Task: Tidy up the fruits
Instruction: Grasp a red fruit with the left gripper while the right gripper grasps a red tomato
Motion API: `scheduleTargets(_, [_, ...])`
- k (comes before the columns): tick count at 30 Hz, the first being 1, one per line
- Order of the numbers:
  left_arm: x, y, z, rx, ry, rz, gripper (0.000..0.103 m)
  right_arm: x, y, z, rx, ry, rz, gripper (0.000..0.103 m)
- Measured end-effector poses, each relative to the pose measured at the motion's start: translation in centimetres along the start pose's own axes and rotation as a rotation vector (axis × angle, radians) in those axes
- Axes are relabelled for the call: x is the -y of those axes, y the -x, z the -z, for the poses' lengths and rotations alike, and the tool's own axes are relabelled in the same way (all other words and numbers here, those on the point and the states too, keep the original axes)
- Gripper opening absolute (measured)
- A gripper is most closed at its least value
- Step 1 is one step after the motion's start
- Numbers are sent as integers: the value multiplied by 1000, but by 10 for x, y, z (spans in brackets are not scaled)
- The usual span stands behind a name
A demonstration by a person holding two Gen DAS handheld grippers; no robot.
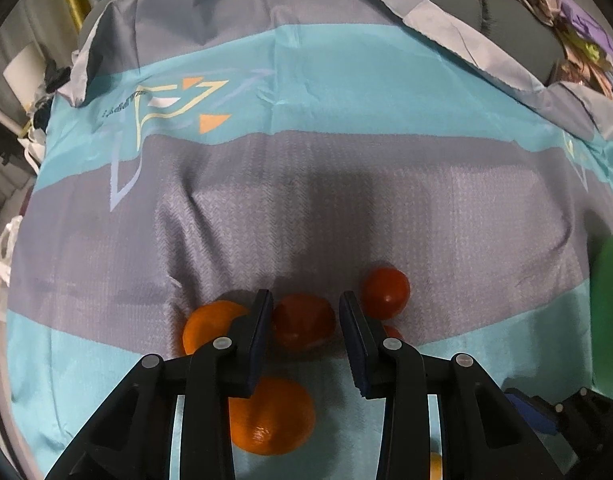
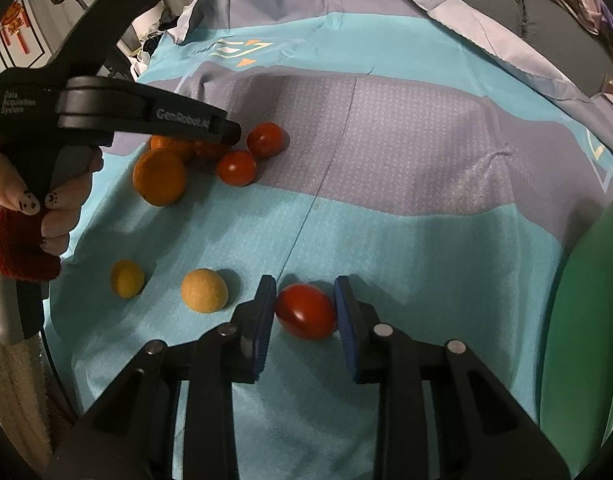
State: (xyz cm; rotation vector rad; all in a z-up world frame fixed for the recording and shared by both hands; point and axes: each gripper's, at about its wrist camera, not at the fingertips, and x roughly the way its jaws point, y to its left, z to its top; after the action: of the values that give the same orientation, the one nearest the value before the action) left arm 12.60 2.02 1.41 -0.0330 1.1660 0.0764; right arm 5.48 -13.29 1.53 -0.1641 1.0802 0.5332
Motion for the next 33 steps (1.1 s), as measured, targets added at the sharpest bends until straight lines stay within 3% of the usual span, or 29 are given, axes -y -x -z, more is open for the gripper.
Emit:
scheduleTargets(5, [2, -8, 3, -32, 3, 40, 34, 1, 0, 1, 3, -2, -1, 30])
scheduleTargets(12, [-3, -4, 5, -18, 51, 84, 32, 1, 0, 1, 5, -7, -6, 30])
scheduleTargets(33, [12, 63, 33, 112, 47, 209, 32, 11, 21, 1, 56, -60, -39, 30])
